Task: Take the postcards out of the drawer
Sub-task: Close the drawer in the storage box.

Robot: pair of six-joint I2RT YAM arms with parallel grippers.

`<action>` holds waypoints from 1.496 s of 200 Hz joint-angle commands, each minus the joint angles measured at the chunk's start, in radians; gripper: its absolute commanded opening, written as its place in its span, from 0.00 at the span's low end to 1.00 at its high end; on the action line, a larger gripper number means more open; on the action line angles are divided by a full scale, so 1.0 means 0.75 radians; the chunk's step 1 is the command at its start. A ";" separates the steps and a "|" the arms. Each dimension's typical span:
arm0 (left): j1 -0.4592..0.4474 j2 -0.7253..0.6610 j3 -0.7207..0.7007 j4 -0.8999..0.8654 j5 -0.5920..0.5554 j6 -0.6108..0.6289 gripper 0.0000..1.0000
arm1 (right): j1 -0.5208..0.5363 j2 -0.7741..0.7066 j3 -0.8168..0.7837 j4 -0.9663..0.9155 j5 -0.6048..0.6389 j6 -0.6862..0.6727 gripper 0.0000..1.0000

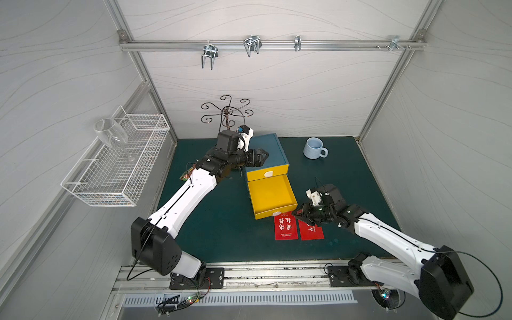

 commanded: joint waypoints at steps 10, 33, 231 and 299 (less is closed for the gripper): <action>0.005 0.156 0.163 0.022 0.034 0.089 0.85 | -0.006 0.037 0.015 0.106 -0.046 -0.040 0.32; 0.005 0.272 0.252 -0.068 0.036 0.118 0.85 | -0.006 0.051 0.021 0.119 -0.042 -0.049 0.32; 0.003 0.356 0.141 -0.096 0.104 0.103 0.84 | 0.019 0.416 0.158 0.616 0.184 0.048 0.28; 0.004 0.360 0.135 -0.110 0.106 0.123 0.84 | 0.018 0.673 0.218 0.944 0.249 0.166 0.25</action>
